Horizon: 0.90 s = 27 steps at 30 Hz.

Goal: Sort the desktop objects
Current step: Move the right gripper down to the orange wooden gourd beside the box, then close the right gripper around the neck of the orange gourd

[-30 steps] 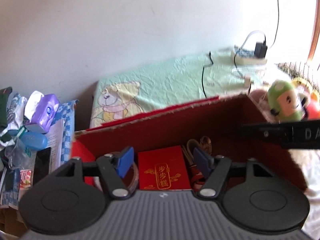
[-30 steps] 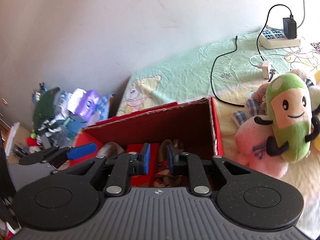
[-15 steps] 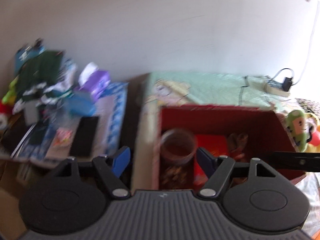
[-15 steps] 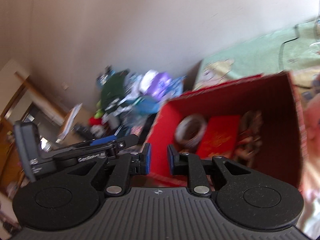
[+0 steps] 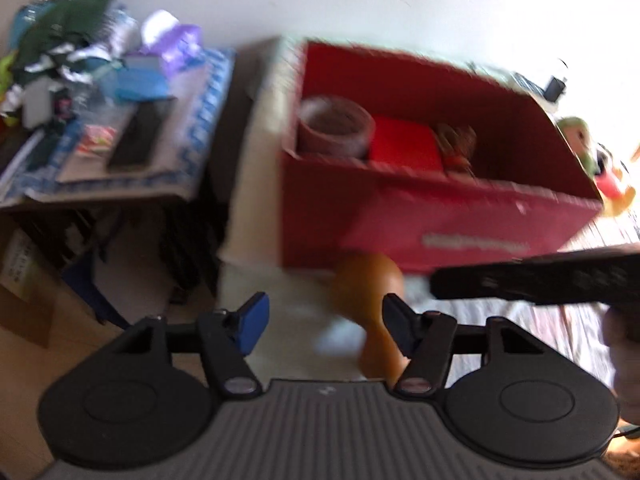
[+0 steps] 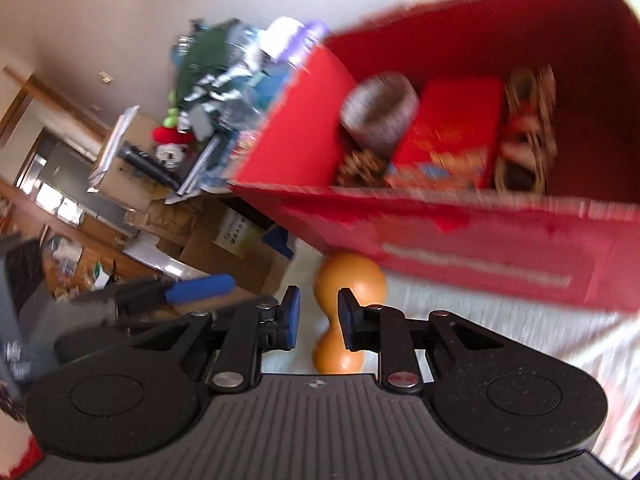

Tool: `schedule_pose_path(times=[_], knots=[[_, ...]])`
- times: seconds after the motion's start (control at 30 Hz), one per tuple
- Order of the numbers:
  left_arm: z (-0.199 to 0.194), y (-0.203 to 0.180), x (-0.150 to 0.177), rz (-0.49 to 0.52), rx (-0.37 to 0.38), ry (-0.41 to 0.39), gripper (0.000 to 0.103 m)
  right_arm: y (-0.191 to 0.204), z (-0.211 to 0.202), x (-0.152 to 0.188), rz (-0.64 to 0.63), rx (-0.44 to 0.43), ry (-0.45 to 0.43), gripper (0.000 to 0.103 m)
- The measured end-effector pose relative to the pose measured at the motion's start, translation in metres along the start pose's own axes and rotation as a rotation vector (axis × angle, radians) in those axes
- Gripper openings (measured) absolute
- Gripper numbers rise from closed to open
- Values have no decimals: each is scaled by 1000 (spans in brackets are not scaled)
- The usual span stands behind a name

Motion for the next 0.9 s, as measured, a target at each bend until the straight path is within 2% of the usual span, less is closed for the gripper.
schedule_pose_path(times=[0.17,0.37,0.5,0.7,0.83,0.9], knots=[[26,-17,16,80,-1,43,61,-16,17,15,76,24,26,28],[42,-23,19,120,47,71,55,-20,27,20,94,44,32,30],[51,-26,20,138,63,86,55,-19,36,23,106,29,32,40],[61,-20,23,123,112,116,52,-22,41,24,150,12,29,49],[66,-23,26,114,136,134,44,-25,41,26,168,11,34,55],[66,-27,28,136,127,125,43,-26,41,28,174,5,32,59]])
Point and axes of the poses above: each gripper's, at about its wrist camera, not at the fingertips, and z roughly the way its jaws point, y to its left, x to its underside, the point moved 10 cm from there along z, roughly the way its jaws point, and after that the axes turned 4 degrees about -x, right-handed, at the moved point
